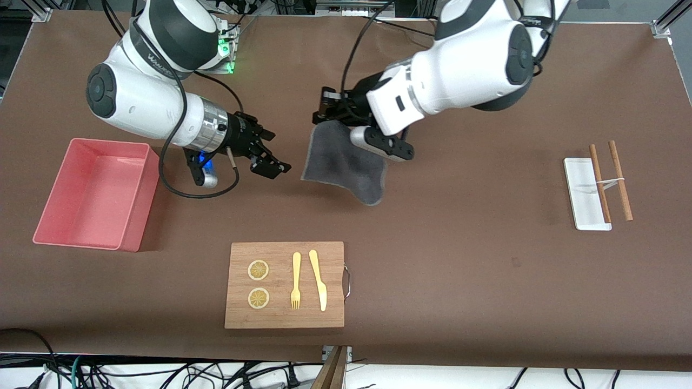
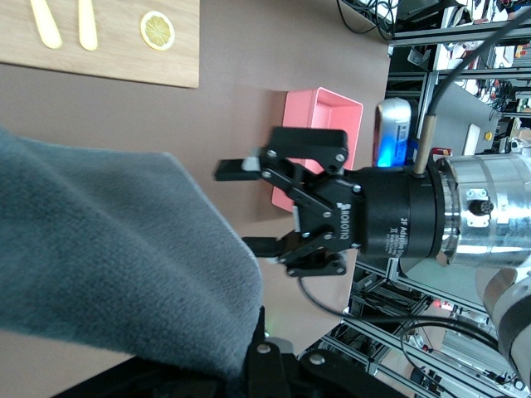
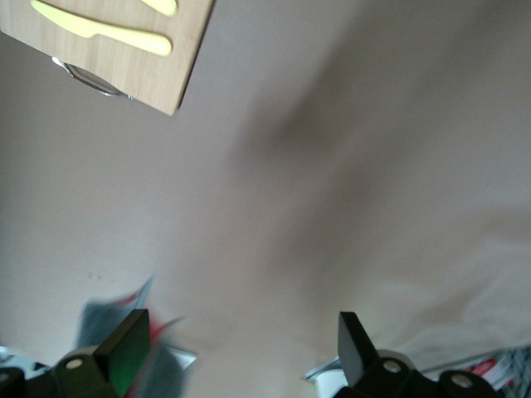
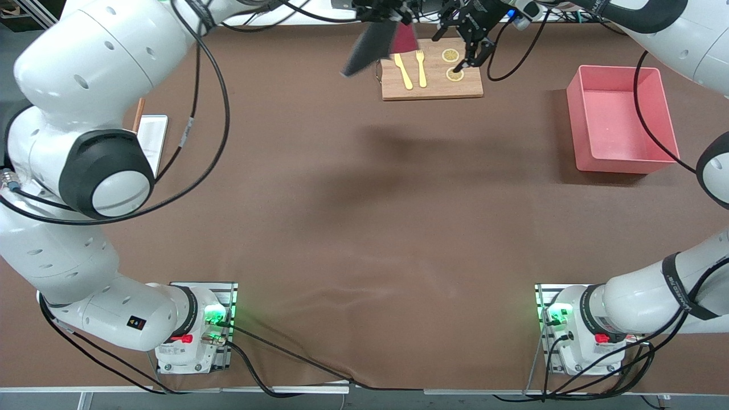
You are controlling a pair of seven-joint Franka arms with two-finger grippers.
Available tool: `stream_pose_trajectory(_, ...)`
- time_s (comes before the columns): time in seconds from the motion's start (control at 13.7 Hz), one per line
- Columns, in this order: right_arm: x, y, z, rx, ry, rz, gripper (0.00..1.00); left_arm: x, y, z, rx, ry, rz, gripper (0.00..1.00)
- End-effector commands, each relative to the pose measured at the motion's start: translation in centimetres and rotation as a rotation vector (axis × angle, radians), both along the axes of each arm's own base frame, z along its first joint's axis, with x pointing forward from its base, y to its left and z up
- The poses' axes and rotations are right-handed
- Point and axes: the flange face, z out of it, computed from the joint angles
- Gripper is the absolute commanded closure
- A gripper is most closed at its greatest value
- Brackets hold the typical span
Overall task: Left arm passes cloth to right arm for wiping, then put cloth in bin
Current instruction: 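Carry the cloth toward the right gripper while the right gripper approaches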
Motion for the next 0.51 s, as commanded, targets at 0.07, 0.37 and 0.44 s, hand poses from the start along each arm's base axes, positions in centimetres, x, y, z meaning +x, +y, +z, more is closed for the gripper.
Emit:
stream_pose_trajectory(0.07,-0.32,1.18,-0.31,0.033,0.046,-0.055,0.0,0.14,0.24,0.69,-0.02,0.013,0.032,1.0)
stream_pose_trajectory(0.37,-0.33,1.08,-0.16,0.042,0.055,-0.056,0.0,0.22,0.3,0.5,-0.017,0.015,0.031,1.0)
stream_pose_trajectory(0.44,-0.41,1.26,-0.14,0.043,0.057,-0.058,0.0,0.16,0.3,0.52,-0.018,0.016,0.03,1.0)
